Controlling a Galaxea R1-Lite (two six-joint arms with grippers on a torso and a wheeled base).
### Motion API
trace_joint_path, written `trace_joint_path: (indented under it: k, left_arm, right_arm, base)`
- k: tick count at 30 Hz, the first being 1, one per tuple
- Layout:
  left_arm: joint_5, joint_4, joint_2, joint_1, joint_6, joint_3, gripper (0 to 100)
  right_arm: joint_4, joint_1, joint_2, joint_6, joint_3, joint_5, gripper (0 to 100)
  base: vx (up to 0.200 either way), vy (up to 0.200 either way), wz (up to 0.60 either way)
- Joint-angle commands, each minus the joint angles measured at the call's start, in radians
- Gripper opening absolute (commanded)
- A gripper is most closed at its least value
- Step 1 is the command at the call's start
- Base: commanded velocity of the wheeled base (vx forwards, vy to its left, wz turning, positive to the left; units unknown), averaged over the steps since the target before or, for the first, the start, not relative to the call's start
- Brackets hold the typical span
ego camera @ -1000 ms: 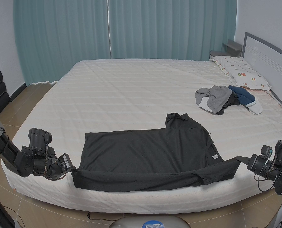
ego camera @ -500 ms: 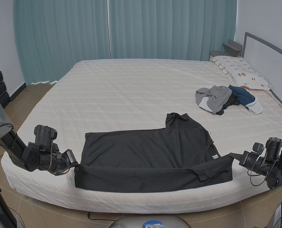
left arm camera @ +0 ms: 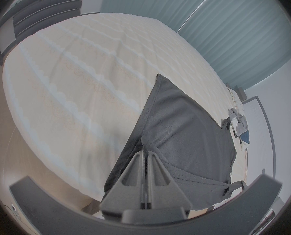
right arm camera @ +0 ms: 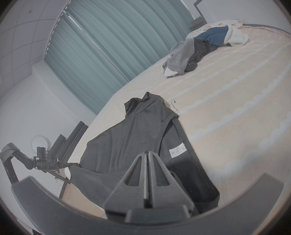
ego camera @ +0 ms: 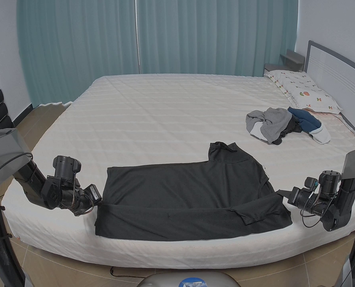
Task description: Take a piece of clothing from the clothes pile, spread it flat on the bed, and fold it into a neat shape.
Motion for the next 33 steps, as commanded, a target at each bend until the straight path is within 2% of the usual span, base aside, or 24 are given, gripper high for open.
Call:
trace_joint_path:
  k: [1,10,11,13,14,23,27,29,33]
  left_arm:
    - [0.002,0.000,0.057,0.000,-0.001,-0.029,0]
    - [0.002,0.000,0.093,-0.002,-0.009,-0.050,0]
    - [0.002,0.000,0.093,-0.002,-0.013,-0.052,100]
    - [0.000,0.000,0.094,-0.003,-0.022,-0.059,100]
    - [0.002,0.000,0.094,-0.003,-0.022,-0.059,100]
    - [0.002,0.000,0.105,-0.005,-0.048,-0.072,100]
    - [0.000,0.000,0.089,0.001,-0.098,-0.067,100]
    - [-0.015,-0.002,0.031,0.015,-0.141,-0.056,100]
    - [-0.049,-0.005,-0.012,0.020,-0.191,-0.044,100]
  right_arm:
    - [0.027,0.001,0.036,0.000,-0.053,-0.006,0]
    - [0.050,0.001,0.082,0.000,-0.096,-0.009,0]
    - [0.050,0.001,0.086,0.000,-0.097,-0.009,0]
    - [0.050,0.001,0.097,0.000,-0.100,-0.009,0]
    - [0.050,0.001,0.097,0.000,-0.100,-0.009,100]
    - [0.038,-0.008,0.099,0.008,-0.106,-0.015,100]
    - [0.038,-0.020,0.047,0.031,-0.105,-0.051,100]
    - [0.041,-0.020,-0.013,0.109,-0.099,-0.097,100]
    - [0.036,0.012,-0.073,0.174,-0.043,-0.178,100]
  base:
    - [0.000,0.000,0.00]
    - [0.000,0.000,0.00]
    - [0.000,0.000,0.00]
    - [0.000,0.000,0.00]
    - [0.000,0.000,0.00]
    - [0.000,0.000,0.00]
    - [0.000,0.000,0.00]
    - [0.000,0.000,0.00]
    - [0.000,0.000,0.00]
